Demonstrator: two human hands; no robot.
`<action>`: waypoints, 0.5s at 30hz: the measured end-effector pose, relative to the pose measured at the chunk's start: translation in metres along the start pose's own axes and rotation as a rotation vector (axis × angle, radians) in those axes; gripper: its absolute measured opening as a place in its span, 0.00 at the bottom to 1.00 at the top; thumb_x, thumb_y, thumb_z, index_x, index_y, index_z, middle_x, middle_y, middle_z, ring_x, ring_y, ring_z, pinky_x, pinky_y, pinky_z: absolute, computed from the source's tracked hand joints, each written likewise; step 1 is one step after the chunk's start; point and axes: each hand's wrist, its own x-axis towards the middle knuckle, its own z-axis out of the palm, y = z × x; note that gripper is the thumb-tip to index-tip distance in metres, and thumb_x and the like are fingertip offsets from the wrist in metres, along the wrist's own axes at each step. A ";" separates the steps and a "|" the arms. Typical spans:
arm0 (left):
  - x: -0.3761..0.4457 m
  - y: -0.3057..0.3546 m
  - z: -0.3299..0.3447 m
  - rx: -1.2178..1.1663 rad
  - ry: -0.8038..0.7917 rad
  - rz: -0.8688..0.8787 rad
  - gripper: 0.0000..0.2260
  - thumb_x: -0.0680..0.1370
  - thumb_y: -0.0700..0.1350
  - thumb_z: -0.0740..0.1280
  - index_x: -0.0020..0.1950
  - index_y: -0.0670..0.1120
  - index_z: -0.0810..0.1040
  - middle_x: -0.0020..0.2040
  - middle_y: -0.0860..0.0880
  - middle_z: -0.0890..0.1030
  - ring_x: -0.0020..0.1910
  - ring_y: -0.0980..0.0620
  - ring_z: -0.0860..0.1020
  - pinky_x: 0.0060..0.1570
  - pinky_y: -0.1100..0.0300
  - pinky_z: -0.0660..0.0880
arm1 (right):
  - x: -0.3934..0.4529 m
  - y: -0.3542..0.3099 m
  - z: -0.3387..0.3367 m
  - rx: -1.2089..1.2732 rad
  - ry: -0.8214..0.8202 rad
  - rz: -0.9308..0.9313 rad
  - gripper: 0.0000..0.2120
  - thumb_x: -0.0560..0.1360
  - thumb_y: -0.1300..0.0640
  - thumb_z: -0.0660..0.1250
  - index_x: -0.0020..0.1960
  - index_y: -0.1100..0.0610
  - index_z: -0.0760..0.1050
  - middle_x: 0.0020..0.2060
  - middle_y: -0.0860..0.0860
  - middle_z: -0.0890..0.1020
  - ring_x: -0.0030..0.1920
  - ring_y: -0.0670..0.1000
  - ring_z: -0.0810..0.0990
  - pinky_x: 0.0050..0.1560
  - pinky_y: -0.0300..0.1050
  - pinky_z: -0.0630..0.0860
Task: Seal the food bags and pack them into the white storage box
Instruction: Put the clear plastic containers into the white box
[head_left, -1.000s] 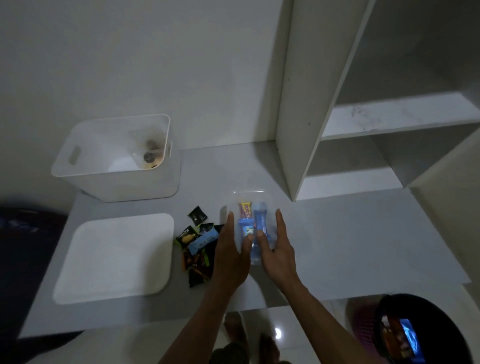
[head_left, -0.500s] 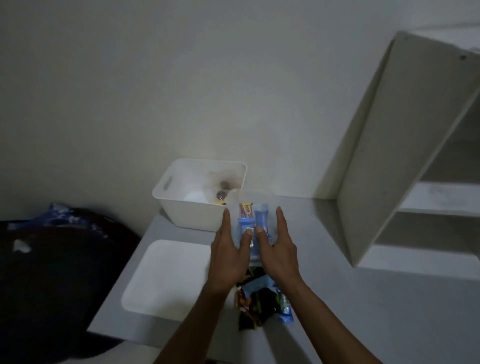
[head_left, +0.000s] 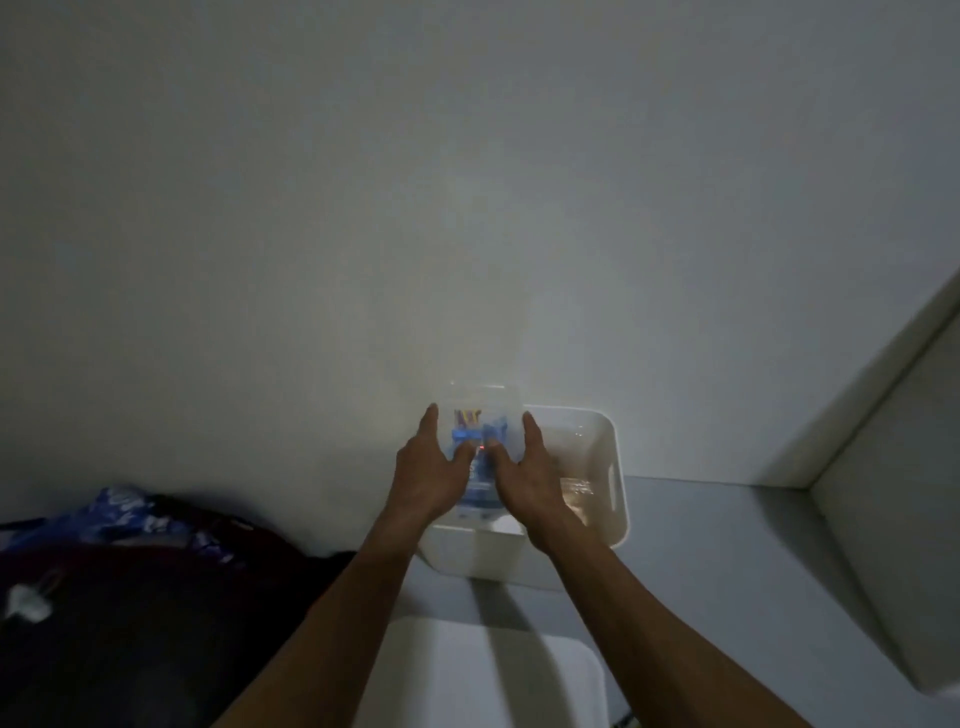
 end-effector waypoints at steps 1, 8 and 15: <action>0.012 -0.008 0.001 -0.004 -0.028 0.001 0.32 0.79 0.52 0.65 0.79 0.47 0.54 0.75 0.45 0.66 0.71 0.45 0.68 0.68 0.57 0.65 | 0.010 0.007 0.010 -0.006 -0.005 0.031 0.34 0.81 0.42 0.59 0.81 0.50 0.47 0.78 0.53 0.60 0.75 0.57 0.64 0.72 0.51 0.63; 0.065 -0.060 0.031 -0.008 -0.239 -0.082 0.27 0.80 0.47 0.64 0.76 0.44 0.57 0.71 0.44 0.71 0.66 0.46 0.73 0.60 0.59 0.70 | 0.060 0.056 0.043 -0.023 -0.065 0.094 0.19 0.82 0.49 0.60 0.71 0.54 0.64 0.66 0.53 0.76 0.61 0.51 0.78 0.60 0.48 0.78; 0.094 -0.093 0.054 -0.009 -0.339 -0.190 0.29 0.80 0.44 0.64 0.76 0.41 0.54 0.71 0.42 0.69 0.67 0.44 0.72 0.61 0.59 0.68 | 0.086 0.079 0.058 -0.041 -0.126 0.183 0.16 0.83 0.55 0.59 0.69 0.56 0.63 0.62 0.53 0.76 0.55 0.47 0.78 0.46 0.34 0.75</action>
